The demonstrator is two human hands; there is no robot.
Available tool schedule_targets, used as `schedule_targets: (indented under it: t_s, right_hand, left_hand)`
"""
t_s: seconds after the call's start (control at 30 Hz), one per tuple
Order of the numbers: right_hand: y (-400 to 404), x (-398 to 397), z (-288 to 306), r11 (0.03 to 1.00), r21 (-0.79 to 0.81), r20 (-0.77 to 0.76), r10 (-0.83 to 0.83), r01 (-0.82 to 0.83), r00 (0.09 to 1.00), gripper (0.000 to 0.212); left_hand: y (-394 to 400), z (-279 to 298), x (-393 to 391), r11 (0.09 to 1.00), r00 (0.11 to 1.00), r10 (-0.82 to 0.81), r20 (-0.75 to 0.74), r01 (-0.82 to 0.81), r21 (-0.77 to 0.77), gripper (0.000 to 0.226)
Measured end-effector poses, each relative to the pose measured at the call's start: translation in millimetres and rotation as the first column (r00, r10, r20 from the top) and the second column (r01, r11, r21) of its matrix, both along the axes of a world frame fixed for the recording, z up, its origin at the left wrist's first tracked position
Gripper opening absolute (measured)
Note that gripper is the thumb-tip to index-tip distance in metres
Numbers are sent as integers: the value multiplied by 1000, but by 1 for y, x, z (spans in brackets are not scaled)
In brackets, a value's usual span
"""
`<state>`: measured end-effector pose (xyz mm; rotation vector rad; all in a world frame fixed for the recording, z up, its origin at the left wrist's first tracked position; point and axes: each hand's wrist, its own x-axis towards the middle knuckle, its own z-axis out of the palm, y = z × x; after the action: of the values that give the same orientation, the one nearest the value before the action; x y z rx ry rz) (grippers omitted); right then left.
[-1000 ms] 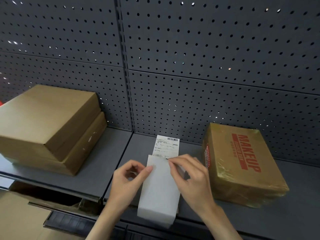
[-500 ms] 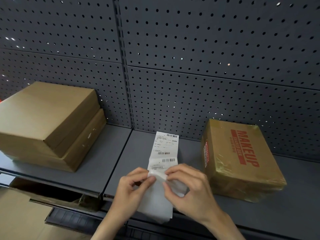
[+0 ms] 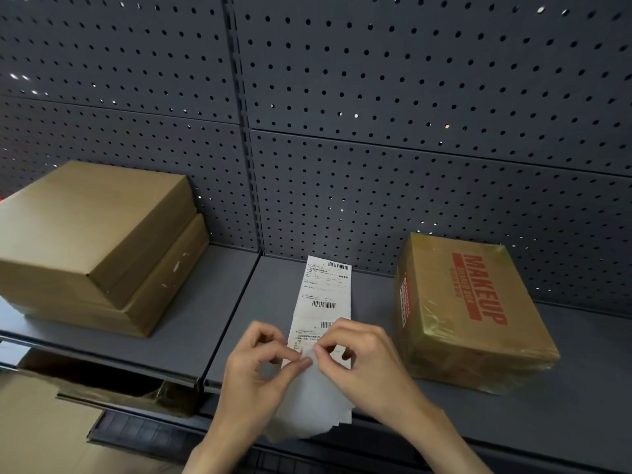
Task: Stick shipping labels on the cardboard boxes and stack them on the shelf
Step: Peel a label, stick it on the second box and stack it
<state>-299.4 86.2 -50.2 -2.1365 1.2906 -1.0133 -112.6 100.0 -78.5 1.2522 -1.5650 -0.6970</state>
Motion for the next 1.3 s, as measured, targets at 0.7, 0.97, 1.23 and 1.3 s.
schedule_targets:
  t_s: [0.7,0.97,1.23,1.3]
  right_hand:
    - [-2,2,3,929,348,237,-219,128,946,16]
    - [-15,-15,19,869,435,401,-422,237,813,22]
    - [-21,-40,45,842,423,445,-516,336,732,21]
    - [-23,-47,51,833,417,454,-538,364,711,24]
  left_hand:
    - [5,-1,12,858,901,-198,-386,350,376,17]
    - [5,-16,33,848,900,67,-430,175,500,34]
    - [8,-23,56,837,924,291,-248,-120,535,17]
    - [6,-20,61,837,923,327,-202,-183,516,12]
